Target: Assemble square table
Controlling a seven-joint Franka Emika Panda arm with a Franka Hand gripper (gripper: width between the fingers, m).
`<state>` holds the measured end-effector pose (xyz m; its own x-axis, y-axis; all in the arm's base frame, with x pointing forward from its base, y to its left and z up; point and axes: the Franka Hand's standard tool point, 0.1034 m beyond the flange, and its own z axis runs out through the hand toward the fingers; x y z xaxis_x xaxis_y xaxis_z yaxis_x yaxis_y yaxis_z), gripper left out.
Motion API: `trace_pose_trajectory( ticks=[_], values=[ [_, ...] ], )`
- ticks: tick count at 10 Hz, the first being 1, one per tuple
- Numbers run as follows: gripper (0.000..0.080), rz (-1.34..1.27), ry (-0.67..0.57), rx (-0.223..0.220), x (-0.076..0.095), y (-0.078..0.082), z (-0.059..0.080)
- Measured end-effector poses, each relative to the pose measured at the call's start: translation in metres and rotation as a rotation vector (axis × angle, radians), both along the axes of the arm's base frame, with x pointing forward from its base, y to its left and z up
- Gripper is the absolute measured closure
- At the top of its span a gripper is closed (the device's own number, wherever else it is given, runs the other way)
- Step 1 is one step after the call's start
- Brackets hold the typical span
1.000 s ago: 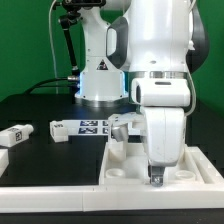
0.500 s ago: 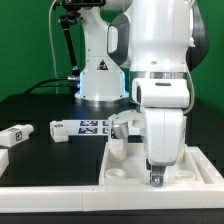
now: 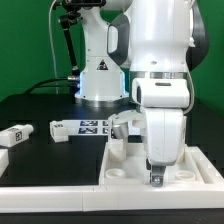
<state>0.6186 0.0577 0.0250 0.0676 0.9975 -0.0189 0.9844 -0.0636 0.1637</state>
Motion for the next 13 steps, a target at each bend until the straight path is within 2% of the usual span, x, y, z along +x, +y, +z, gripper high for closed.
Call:
trace_pose_trajectory(
  ticks=[1, 2, 3, 4, 5, 6, 7, 11, 13],
  values=[
    [0.0151, -0.001, 0.002, -0.001, 0.0, -0.001, 0.001],
    [0.0151, -0.009, 0.012, -0.009, 0.001, -0.006, 0.015],
    [0.0151, -0.02, 0.008, -0.014, 0.0, -0.014, 0.031],
    [0.0151, -0.046, 0.007, -0.023, 0.0, -0.024, 0.055],
    [0.0151, -0.101, -0.024, -0.023, 0.005, -0.035, 0.085],
    [0.0151, -0.112, -0.049, -0.02, 0.003, -0.04, 0.095],
    [0.0151, -0.165, -0.043, -0.009, 0.0, -0.039, 0.09],
    [0.0151, -0.437, -0.052, 0.04, 0.0, -0.039, 0.089],
    [0.0151, -0.571, -0.038, 0.054, -0.011, -0.053, 0.097]
  ],
)
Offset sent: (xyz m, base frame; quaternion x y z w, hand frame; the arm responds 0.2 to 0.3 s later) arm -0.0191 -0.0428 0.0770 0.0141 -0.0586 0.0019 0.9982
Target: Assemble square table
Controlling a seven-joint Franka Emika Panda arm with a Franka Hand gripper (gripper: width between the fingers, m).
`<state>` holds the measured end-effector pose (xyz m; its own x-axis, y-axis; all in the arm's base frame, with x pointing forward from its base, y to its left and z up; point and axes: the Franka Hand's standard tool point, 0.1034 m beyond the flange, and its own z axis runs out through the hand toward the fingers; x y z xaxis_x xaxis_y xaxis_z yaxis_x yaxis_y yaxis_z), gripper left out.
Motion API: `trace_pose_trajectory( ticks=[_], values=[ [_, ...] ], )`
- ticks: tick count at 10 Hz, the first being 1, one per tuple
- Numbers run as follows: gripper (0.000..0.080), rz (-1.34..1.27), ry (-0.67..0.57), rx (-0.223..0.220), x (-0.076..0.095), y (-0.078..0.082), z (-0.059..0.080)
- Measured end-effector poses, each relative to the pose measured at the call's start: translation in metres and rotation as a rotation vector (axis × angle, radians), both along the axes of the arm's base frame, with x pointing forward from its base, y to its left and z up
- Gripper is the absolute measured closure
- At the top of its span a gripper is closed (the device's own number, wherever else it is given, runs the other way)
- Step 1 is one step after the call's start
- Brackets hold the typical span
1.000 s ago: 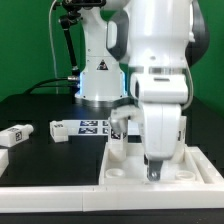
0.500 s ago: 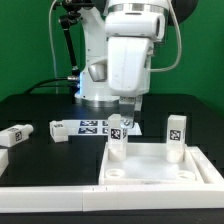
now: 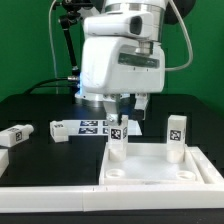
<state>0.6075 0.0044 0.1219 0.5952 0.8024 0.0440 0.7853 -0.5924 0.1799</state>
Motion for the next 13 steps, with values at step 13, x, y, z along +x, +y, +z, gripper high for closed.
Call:
trace_pose_trajectory(
  ticks=[13],
  values=[
    [0.0151, -0.415, 0.438, -0.067, -0.141, -0.082, -0.047]
  ],
)
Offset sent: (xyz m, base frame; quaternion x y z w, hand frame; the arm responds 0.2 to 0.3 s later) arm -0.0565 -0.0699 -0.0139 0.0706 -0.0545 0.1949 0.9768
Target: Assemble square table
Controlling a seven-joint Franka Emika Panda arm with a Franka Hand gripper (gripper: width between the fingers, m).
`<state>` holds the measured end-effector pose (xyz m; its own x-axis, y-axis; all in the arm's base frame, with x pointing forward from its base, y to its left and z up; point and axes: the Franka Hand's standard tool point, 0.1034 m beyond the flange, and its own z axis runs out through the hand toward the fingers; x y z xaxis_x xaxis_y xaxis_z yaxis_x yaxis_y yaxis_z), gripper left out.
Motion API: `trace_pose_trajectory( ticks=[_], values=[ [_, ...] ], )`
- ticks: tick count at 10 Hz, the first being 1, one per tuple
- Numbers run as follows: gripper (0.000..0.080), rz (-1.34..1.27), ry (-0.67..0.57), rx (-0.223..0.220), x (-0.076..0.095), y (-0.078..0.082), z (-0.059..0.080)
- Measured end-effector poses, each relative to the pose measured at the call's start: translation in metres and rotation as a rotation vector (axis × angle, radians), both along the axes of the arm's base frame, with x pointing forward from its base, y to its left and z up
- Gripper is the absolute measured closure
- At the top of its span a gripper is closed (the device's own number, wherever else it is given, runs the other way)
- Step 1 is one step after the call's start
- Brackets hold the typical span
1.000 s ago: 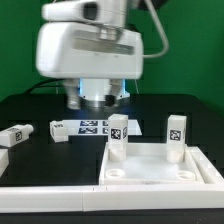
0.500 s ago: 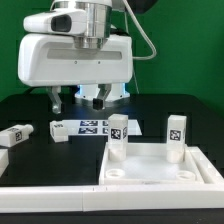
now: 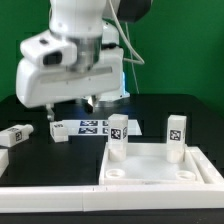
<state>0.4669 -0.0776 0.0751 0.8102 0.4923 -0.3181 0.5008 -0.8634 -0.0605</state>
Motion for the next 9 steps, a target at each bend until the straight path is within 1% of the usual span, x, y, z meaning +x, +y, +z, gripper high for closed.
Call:
trace_pose_trajectory(
  ticks=[1, 2, 3, 4, 5, 6, 7, 8, 9],
  values=[
    [0.0151, 0.007, 0.092, -0.034, -0.004, 0.003, 0.002],
    [0.0151, 0.019, 0.113, -0.044, 0.007, 0.008, 0.001],
    [0.0151, 0.022, 0.198, -0.062, -0.001, 0.012, -0.002],
    [0.0151, 0.028, 0.277, -0.084, -0.003, 0.016, -0.003],
    [0.0151, 0.02, 0.331, -0.102, -0.006, 0.017, -0.007],
    [0.0151, -0.023, 0.377, -0.134, -0.026, 0.001, -0.02],
    [0.0151, -0.065, 0.452, -0.17, -0.053, -0.019, -0.024],
    [0.0151, -0.098, 0.52, -0.198, -0.065, -0.023, -0.026],
    [0.0151, -0.084, 0.543, -0.205, -0.058, -0.016, -0.028]
  ],
)
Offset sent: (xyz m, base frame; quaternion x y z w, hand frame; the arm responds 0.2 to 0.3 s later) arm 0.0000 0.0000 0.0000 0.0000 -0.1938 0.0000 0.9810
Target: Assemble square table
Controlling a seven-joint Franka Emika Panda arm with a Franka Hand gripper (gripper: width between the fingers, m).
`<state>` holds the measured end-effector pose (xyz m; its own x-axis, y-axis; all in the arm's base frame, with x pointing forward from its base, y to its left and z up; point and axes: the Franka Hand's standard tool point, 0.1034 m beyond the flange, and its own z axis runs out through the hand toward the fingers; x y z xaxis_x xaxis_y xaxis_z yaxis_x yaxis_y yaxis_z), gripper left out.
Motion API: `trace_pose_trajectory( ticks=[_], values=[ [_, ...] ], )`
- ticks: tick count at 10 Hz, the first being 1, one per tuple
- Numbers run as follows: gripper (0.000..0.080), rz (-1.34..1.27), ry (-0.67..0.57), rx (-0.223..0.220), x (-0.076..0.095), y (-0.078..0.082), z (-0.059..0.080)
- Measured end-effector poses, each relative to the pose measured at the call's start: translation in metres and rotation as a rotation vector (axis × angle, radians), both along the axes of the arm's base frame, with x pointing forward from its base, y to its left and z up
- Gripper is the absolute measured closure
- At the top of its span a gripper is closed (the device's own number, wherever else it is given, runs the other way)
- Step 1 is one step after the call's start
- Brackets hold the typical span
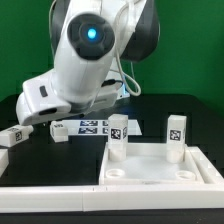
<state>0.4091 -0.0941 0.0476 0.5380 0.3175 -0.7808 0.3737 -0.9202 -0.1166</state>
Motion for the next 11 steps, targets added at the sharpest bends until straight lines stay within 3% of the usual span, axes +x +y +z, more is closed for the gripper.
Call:
trace_pose_trajectory(
  ticks=[4, 5, 7, 8, 9, 10, 11],
  values=[
    [0.0151, 0.003, -0.004, 0.004, 0.002, 0.001, -0.002],
    [0.0151, -0.004, -0.01, 0.002, -0.004, -0.005, -0.008],
    [0.0151, -0.057, 0.005, -0.021, -0.042, -0.027, -0.025],
    [0.0151, -0.096, 0.022, -0.062, -0.06, -0.026, -0.031],
    [0.0151, -0.11, 0.026, -0.086, -0.063, -0.024, -0.034],
    [0.0151, -0.094, 0.024, -0.067, -0.059, -0.024, -0.033],
    [0.0263, -0.094, 0.023, -0.067, -0.059, -0.024, -0.033]
  ],
)
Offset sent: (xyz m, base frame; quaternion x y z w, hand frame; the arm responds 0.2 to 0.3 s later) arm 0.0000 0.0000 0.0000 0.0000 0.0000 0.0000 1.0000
